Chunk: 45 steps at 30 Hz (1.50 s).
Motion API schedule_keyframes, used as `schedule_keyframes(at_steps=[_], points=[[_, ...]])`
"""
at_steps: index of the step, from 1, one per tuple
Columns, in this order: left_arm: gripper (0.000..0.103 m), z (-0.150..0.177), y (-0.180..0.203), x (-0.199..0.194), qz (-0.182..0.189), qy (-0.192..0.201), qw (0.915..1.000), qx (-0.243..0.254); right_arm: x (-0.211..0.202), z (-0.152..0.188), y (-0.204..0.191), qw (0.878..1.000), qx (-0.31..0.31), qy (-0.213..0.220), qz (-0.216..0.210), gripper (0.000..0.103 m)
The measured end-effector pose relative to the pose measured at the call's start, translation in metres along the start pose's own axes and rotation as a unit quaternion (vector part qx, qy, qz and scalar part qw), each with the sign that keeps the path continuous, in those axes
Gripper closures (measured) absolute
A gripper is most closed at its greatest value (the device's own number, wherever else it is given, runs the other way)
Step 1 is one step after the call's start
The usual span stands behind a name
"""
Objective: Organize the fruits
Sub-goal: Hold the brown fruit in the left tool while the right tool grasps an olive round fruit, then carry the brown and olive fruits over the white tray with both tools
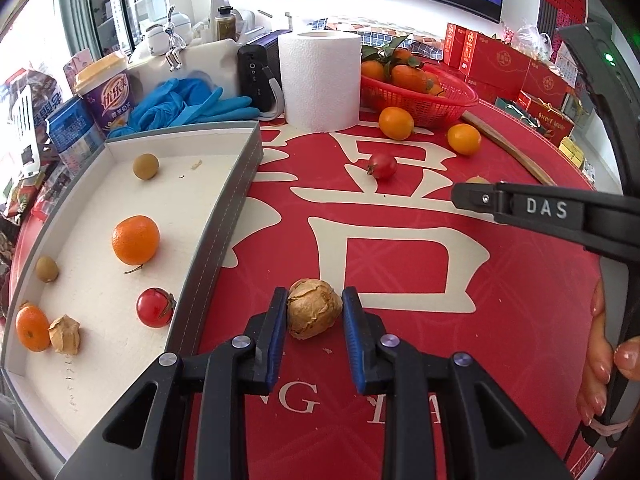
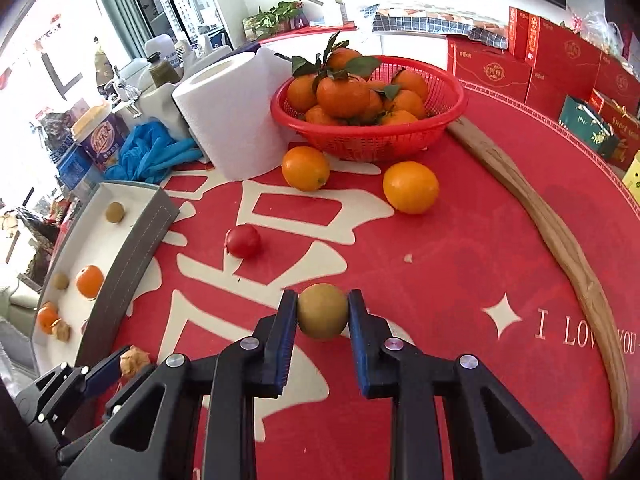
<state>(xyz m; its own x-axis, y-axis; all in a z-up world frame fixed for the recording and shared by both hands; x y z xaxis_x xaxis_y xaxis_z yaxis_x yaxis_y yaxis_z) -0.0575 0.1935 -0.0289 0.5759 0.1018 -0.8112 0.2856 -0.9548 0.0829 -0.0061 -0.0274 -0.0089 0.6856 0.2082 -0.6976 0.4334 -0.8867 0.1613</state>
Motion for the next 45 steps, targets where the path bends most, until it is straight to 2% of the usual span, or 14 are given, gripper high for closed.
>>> schedule_keyframes(at_steps=[21, 32, 40, 45], points=[[0.073, 0.004, -0.001, -0.003, 0.003, -0.011, 0.9999, -0.003, -0.003, 0.006, 0.003, 1.000, 0.015, 0.000, -0.009, 0.077], [0.073, -0.012, -0.010, -0.035, 0.025, 0.023, 0.9994, -0.004, -0.015, 0.005, 0.002, 1.000, 0.017, 0.009, -0.020, 0.077], [0.073, -0.023, -0.046, -0.044, 0.008, 0.039, 0.9987, -0.031, -0.021, -0.009, -0.027, 0.999, -0.007, 0.017, -0.034, 0.077], [0.073, -0.024, -0.076, -0.048, -0.009, 0.049, 0.9975, -0.050, -0.018, -0.020, -0.064, 0.998, -0.037, 0.016, -0.047, 0.077]])
Point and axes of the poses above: each gripper's, at about its wrist camera, not at the fingertips, and x roughly the way its jaws point, y to its right, z to its underside, the point moved 6 cm from there along x, roughly the way its jaws point, and after that the axes turned 9 degrees about -x, right-handed, at the moved point
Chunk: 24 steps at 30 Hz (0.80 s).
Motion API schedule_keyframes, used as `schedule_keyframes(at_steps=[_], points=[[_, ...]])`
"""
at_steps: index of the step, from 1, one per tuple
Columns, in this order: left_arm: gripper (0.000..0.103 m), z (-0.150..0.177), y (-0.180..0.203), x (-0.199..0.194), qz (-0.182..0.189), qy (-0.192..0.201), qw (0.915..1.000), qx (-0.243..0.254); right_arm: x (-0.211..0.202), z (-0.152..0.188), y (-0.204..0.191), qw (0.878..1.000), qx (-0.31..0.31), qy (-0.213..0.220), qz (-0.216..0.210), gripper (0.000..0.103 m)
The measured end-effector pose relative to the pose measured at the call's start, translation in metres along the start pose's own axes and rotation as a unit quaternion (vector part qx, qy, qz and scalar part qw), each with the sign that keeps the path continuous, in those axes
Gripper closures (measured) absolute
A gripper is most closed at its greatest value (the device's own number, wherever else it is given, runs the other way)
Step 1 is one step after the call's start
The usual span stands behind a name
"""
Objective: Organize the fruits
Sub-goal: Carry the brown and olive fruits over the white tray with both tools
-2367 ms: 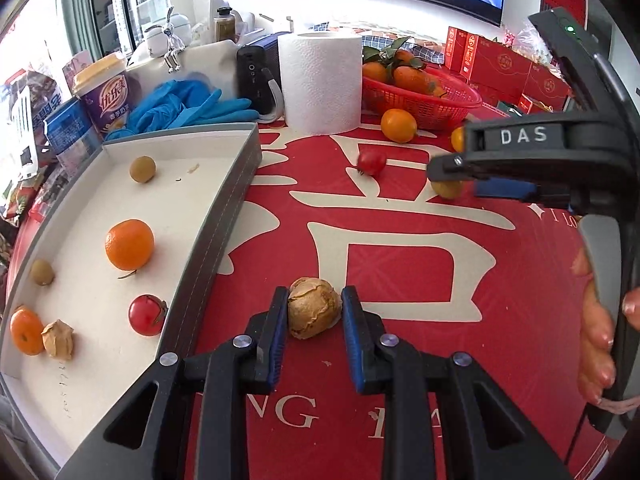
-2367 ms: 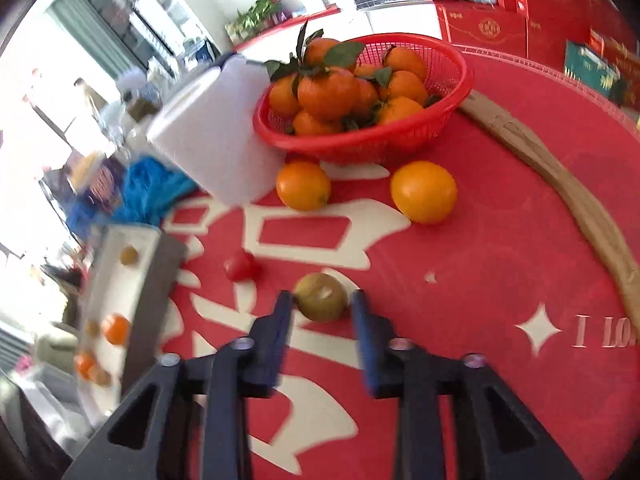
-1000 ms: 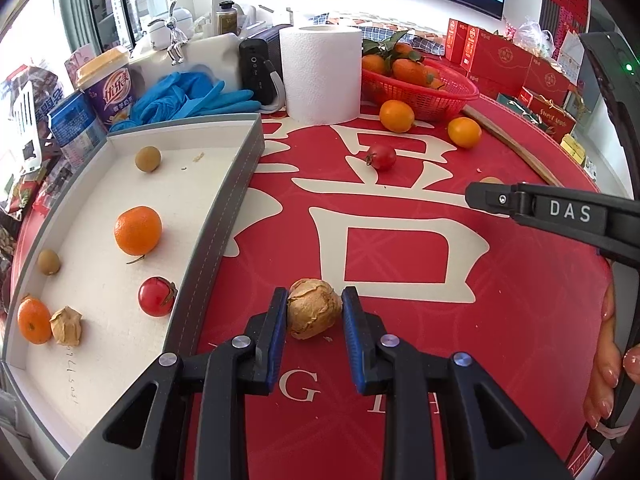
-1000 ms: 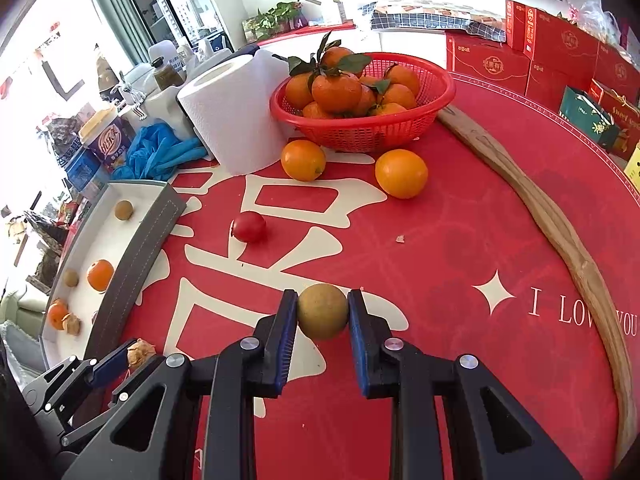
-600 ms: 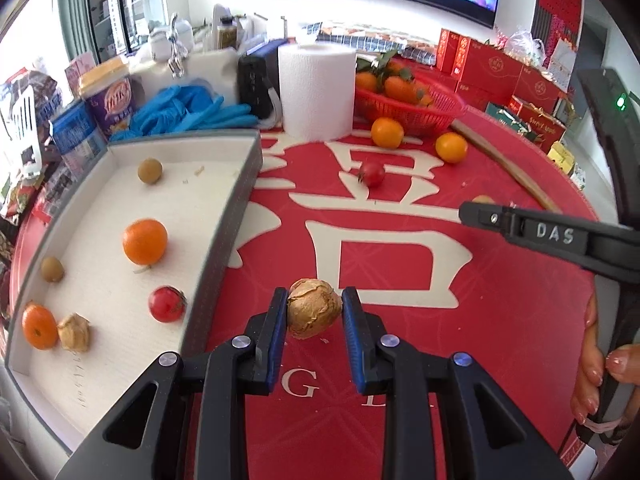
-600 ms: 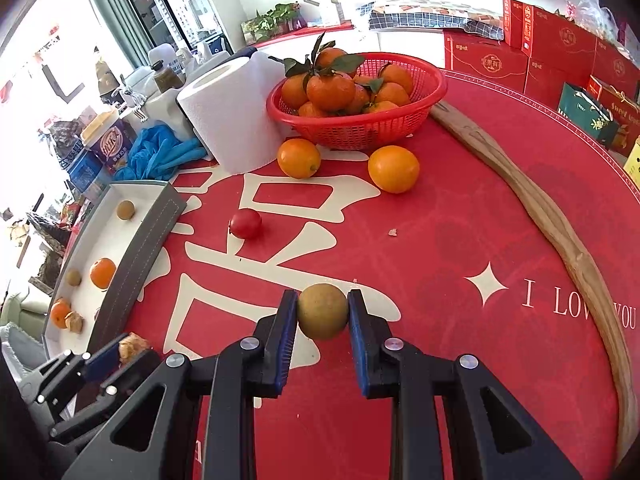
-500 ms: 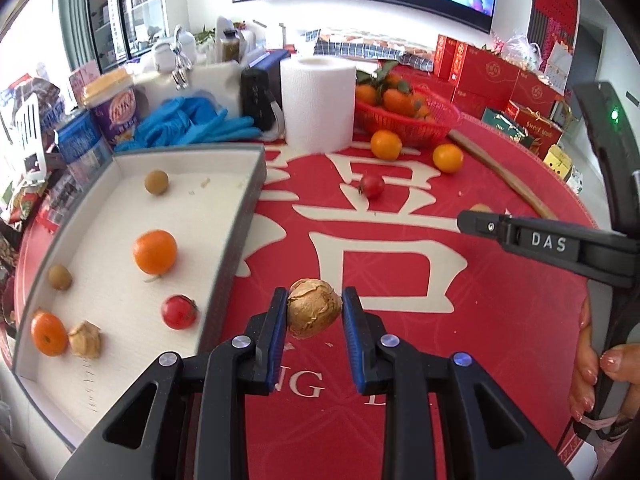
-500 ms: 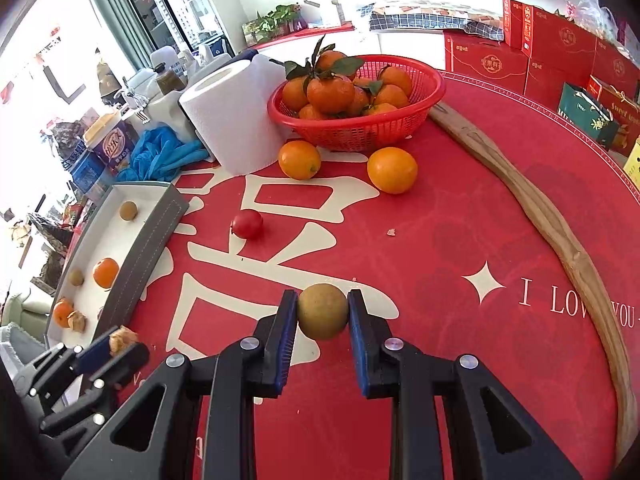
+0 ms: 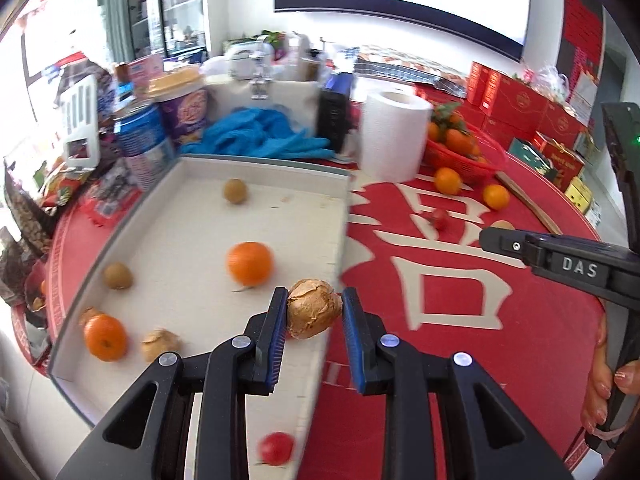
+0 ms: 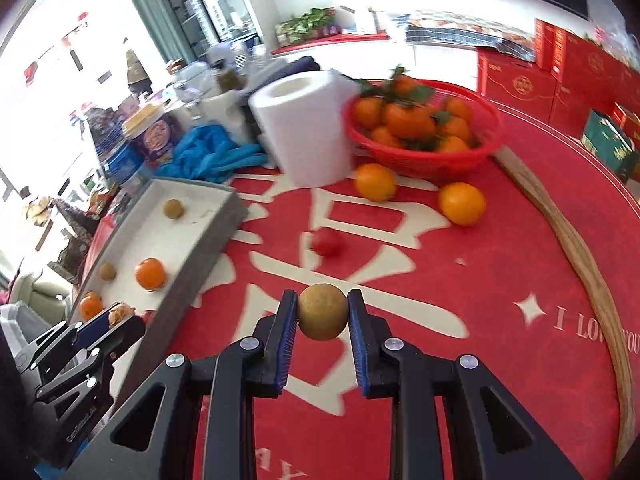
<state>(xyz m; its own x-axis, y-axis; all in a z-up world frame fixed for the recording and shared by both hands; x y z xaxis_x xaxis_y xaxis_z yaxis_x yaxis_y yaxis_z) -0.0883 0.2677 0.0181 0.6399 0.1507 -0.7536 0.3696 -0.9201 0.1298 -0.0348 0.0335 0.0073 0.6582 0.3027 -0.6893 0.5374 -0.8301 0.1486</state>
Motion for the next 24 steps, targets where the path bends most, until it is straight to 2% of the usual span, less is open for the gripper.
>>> schedule_keyframes(at_steps=[10, 19, 24], points=[[0.073, 0.001, -0.056, 0.005, -0.026, 0.005, 0.9990, -0.037, 0.019, -0.023, -0.078, 0.998, -0.054, -0.010, -0.035, 0.077], [0.073, 0.012, -0.084, 0.014, -0.030, -0.006, 0.9980, -0.055, 0.047, -0.028, -0.138, 0.993, -0.093, -0.039, -0.058, 0.077], [0.073, 0.016, -0.090, 0.014, -0.029, -0.005, 0.9980, -0.055, 0.058, -0.029, -0.155, 0.992, -0.105, -0.047, -0.057, 0.077]])
Point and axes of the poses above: each gripper's, at about its wrist camera, not at the fingertips, and x roughly the way its jaws point, y to its right, z to its underside, the point moved 6 cm from there along x, roughly the way its jaws point, and after that the axes turned 9 degrees about -x, right-handed, at the moved point
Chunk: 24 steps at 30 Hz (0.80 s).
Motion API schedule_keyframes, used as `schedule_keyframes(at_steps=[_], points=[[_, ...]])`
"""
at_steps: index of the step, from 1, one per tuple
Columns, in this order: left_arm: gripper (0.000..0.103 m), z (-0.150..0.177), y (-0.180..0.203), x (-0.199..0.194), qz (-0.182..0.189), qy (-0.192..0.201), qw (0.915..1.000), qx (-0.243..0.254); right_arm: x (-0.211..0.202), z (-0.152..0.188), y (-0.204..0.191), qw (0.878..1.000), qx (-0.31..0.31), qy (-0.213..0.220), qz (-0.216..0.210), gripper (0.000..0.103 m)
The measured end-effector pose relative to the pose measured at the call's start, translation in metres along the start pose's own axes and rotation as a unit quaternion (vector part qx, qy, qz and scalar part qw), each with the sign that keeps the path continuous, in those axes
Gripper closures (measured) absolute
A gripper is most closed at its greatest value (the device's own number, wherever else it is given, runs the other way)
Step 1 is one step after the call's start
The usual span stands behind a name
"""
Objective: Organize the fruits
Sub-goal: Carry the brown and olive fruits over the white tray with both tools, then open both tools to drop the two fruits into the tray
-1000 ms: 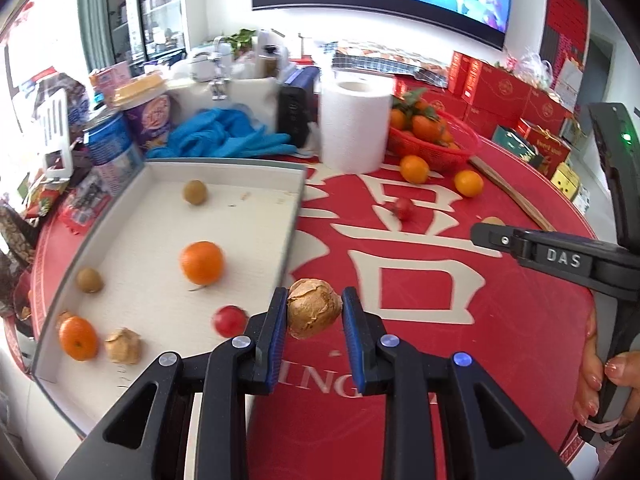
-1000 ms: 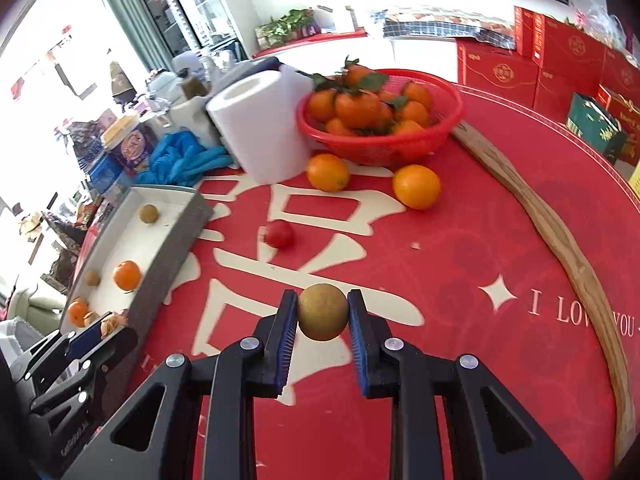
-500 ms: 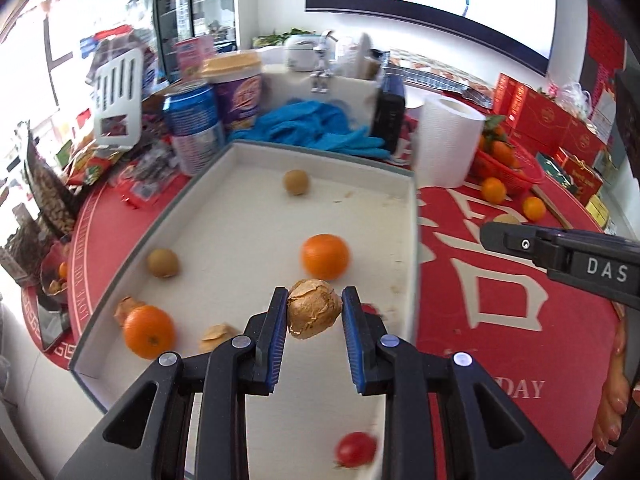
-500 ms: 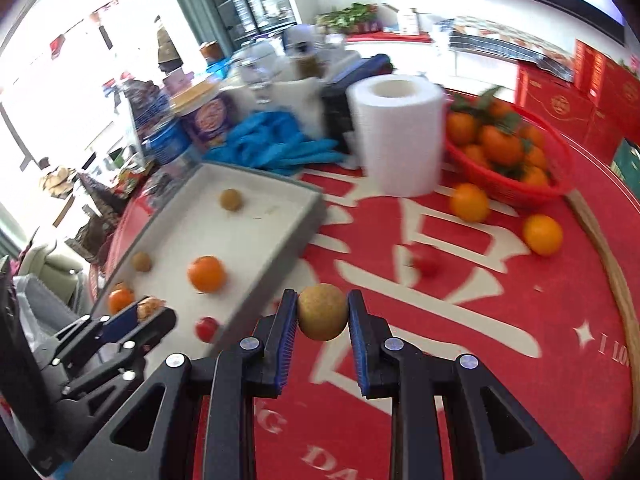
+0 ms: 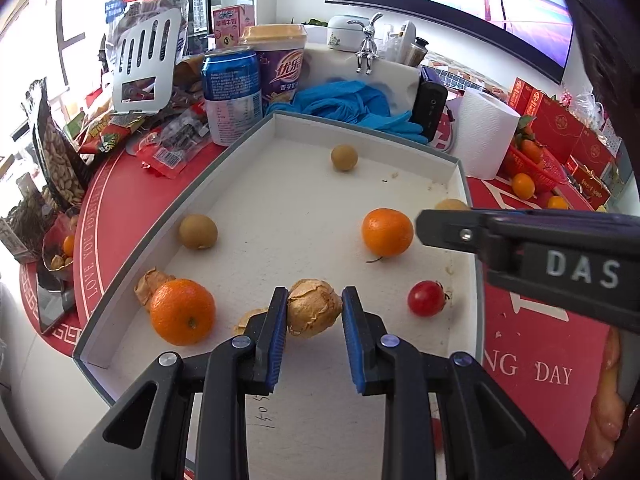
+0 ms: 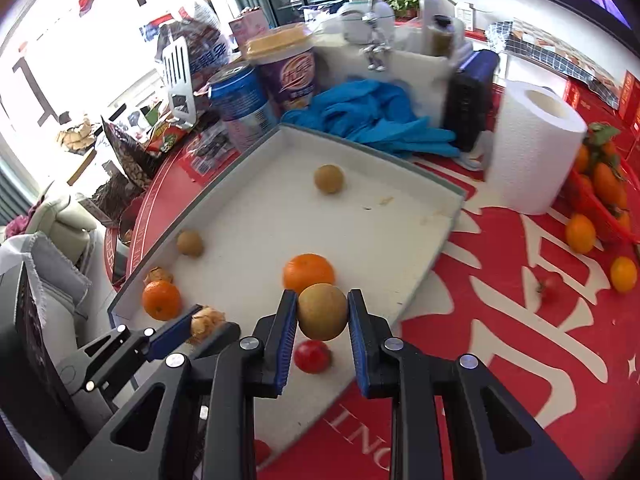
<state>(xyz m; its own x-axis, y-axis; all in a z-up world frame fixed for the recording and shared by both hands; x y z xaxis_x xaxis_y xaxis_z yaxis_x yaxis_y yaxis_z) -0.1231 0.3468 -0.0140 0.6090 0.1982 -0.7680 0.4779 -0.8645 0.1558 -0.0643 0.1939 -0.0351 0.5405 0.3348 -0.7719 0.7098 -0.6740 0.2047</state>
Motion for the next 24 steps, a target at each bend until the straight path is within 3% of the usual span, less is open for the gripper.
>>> schedule_keyframes(at_steps=[2, 5, 6, 7, 8, 9, 16, 20, 24], points=[[0.070, 0.001, -0.001, -0.001, -0.003, 0.004, 1.0000, 0.004, 0.003, -0.003, -0.004, 1.000, -0.005, -0.003, 0.001, 0.077], [0.036, 0.001, 0.001, -0.002, -0.002, 0.008, 0.9999, 0.009, 0.008, -0.006, -0.007, 1.000, -0.006, -0.012, -0.003, 0.074], [0.023, 0.001, 0.001, -0.005, -0.003, 0.014, 0.9998, 0.010, 0.008, -0.006, -0.006, 1.000, -0.003, -0.012, 0.000, 0.052], [0.022, 0.001, 0.002, -0.007, -0.005, 0.020, 0.9997, 0.013, 0.007, -0.008, -0.005, 1.000, 0.001, -0.005, 0.003, 0.018], [0.022, 0.001, 0.002, -0.008, -0.009, 0.023, 0.9996, 0.017, 0.002, -0.009, -0.003, 1.000, 0.003, 0.005, 0.008, 0.007], [0.021, 0.001, 0.003, -0.009, -0.013, 0.024, 0.9994, 0.022, -0.004, -0.011, -0.001, 1.000, 0.004, 0.020, 0.017, 0.002], [0.021, -0.003, 0.018, -0.019, -0.002, 0.023, 0.9992, 0.033, -0.034, 0.000, 0.041, 0.997, 0.029, 0.037, 0.061, 0.002], [0.021, -0.006, 0.044, -0.028, 0.022, 0.021, 0.9979, 0.057, -0.045, 0.027, 0.097, 0.991, 0.075, 0.024, 0.108, 0.002], [0.021, -0.006, 0.089, -0.035, 0.067, 0.004, 0.9942, 0.084, -0.053, 0.068, 0.163, 0.976, 0.123, -0.008, 0.178, 0.002]])
Point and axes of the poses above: each gripper's, at about its wrist camera, not at the fingertips, and x roughly the way its jaws point, y to its right, z to its underside, the point moved 6 cm from there along x, roughly the way its jaws point, and after that the axes turned 9 degrees about -x, right-handed, at the moved point
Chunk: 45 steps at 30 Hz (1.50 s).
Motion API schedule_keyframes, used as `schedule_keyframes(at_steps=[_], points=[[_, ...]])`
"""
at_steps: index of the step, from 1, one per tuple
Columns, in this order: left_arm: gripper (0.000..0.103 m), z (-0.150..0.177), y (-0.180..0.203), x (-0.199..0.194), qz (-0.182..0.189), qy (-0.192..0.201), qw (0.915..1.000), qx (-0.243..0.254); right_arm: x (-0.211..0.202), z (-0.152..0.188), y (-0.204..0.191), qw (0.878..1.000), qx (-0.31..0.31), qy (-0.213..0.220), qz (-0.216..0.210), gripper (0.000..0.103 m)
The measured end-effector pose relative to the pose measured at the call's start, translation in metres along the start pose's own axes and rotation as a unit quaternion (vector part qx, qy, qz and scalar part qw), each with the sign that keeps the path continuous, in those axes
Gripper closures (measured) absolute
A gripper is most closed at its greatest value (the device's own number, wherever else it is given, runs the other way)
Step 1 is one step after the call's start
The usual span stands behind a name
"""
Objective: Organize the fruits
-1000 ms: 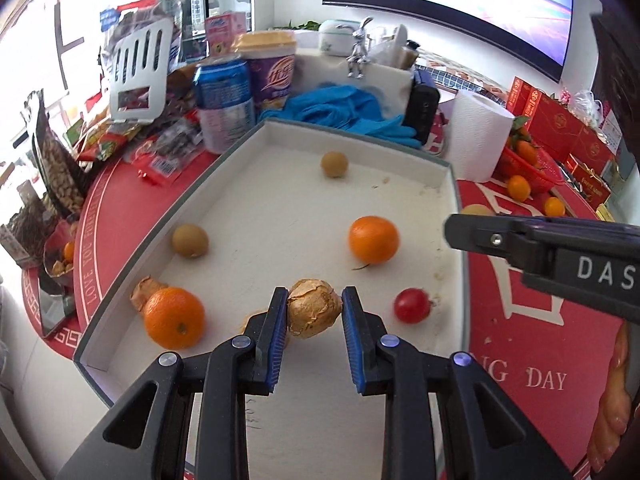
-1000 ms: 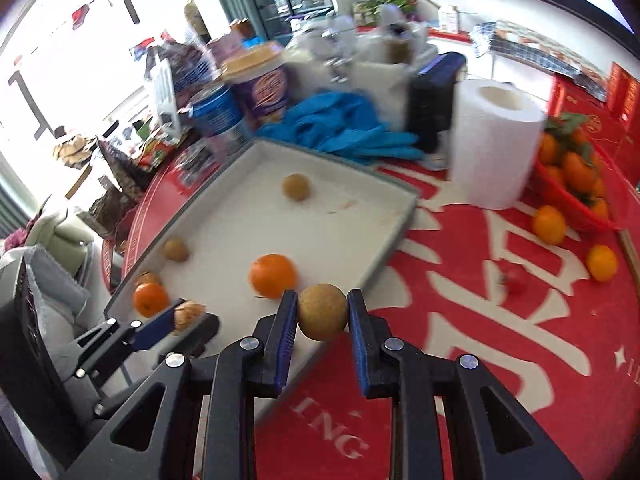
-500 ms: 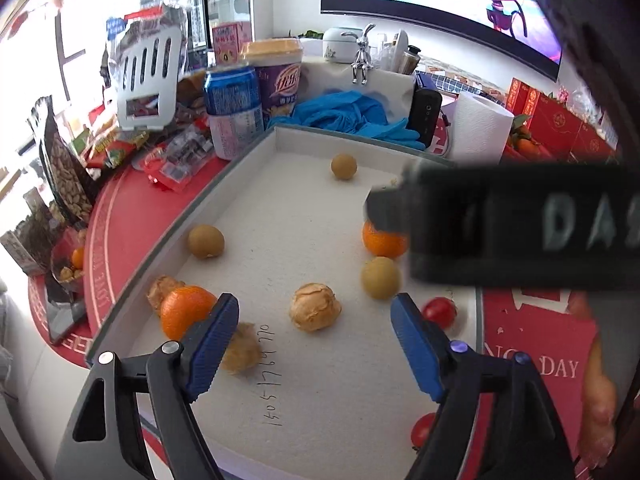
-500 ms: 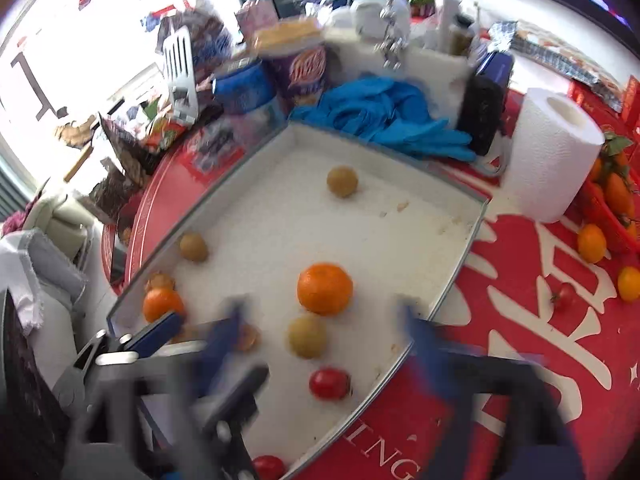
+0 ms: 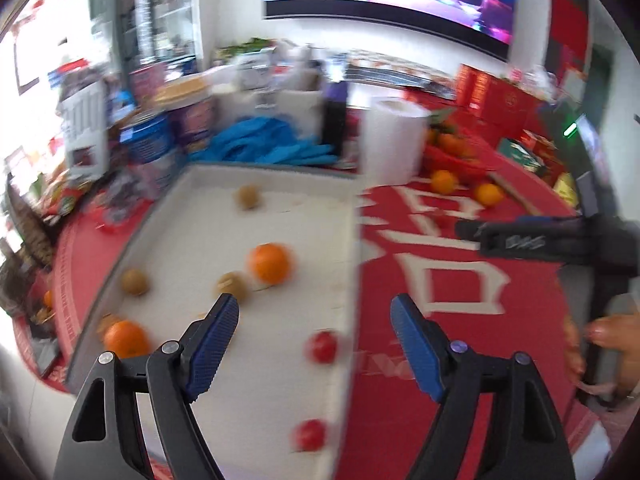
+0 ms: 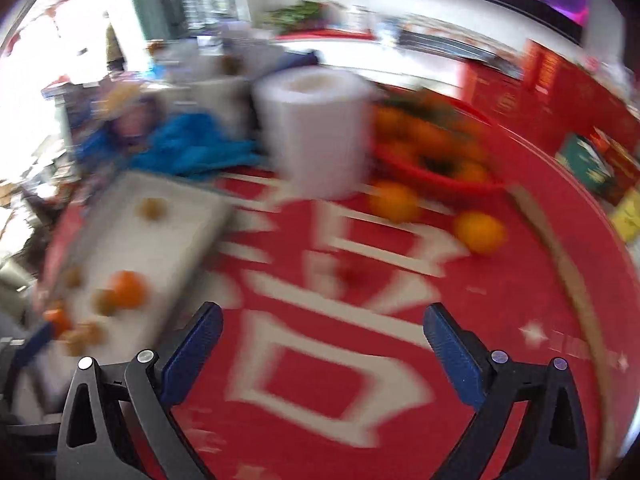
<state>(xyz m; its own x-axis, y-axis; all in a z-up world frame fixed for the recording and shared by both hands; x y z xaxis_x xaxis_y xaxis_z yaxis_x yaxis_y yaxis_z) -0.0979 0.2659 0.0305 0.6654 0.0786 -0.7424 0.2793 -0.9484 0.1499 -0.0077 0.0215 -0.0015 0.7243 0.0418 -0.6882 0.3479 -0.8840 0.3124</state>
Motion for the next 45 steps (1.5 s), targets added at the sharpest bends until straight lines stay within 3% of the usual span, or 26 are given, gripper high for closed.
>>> schedule_keyframes(at_steps=[6, 10, 14, 19, 25, 30, 32, 34, 35, 37, 39, 41, 43, 45], points=[[0.021, -0.015, 0.064, 0.019, 0.033, -0.028, 0.9987, 0.025, 0.019, 0.022, 0.071, 0.998, 0.027, -0.027, 0.054, 0.002], [0.021, -0.027, 0.103, 0.042, 0.035, -0.040, 0.9978, 0.040, 0.029, 0.023, 0.092, 0.998, 0.032, -0.031, 0.050, 0.001], [0.021, -0.036, 0.127, 0.079, 0.014, -0.050, 0.9974, 0.049, 0.031, 0.021, 0.102, 0.999, 0.029, -0.020, 0.040, 0.001], [0.024, -0.039, 0.130, 0.122, -0.011, -0.076, 0.9965, 0.033, 0.039, 0.014, 0.108, 0.999, 0.014, -0.011, 0.033, 0.001], [0.025, -0.040, 0.124, 0.147, -0.042, -0.068, 0.9959, 0.043, 0.050, 0.003, 0.126, 0.999, 0.021, 0.002, 0.038, 0.001], [0.027, -0.046, 0.128, 0.151, -0.030, -0.059, 0.9969, 0.042, 0.051, -0.002, 0.130, 0.999, 0.031, 0.015, 0.019, 0.001], [0.035, -0.047, 0.133, 0.151, -0.032, -0.050, 0.9969, 0.053, 0.052, -0.007, 0.133, 0.999, 0.044, 0.021, -0.001, 0.001], [0.055, -0.048, 0.135, 0.151, -0.014, -0.054, 0.9972, 0.049, 0.054, -0.013, 0.136, 0.998, 0.057, 0.023, -0.010, 0.001], [0.060, -0.048, 0.135, 0.152, -0.006, -0.056, 0.9974, 0.044, 0.055, -0.015, 0.136, 0.998, 0.060, 0.024, -0.012, 0.001], [0.077, -0.049, 0.134, 0.152, -0.010, -0.054, 0.9974, 0.048, 0.059, -0.022, 0.134, 0.998, 0.059, 0.026, -0.016, 0.001], [0.077, -0.047, 0.134, 0.149, -0.016, -0.053, 0.9972, 0.051, 0.066, -0.031, 0.128, 0.998, 0.049, 0.026, -0.012, 0.001], [0.077, -0.045, 0.133, 0.147, -0.017, -0.055, 0.9973, 0.046, 0.068, -0.037, 0.119, 0.999, 0.036, 0.030, 0.003, 0.006], [0.078, -0.040, 0.131, 0.143, -0.018, -0.058, 0.9971, 0.044, 0.067, -0.039, 0.107, 0.999, 0.016, 0.033, 0.022, 0.033], [0.078, -0.034, 0.128, 0.138, -0.024, -0.060, 0.9969, 0.045, 0.067, -0.041, 0.097, 0.999, -0.006, 0.036, 0.029, 0.051]])
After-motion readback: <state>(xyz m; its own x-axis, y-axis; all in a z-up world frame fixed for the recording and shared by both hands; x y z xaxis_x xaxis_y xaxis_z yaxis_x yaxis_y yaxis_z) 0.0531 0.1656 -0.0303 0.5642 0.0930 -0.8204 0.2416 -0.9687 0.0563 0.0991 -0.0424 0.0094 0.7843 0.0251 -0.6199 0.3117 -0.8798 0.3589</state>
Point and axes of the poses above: each gripper's, at about its wrist camera, not at the fingertips, and x roughly the way its jaws point, y to its right, z to its underside, the point moved 6 cm from there along x, roughly the way its jaws point, and after that the axes turned 9 degrees about -x, right-handed, at the moved point
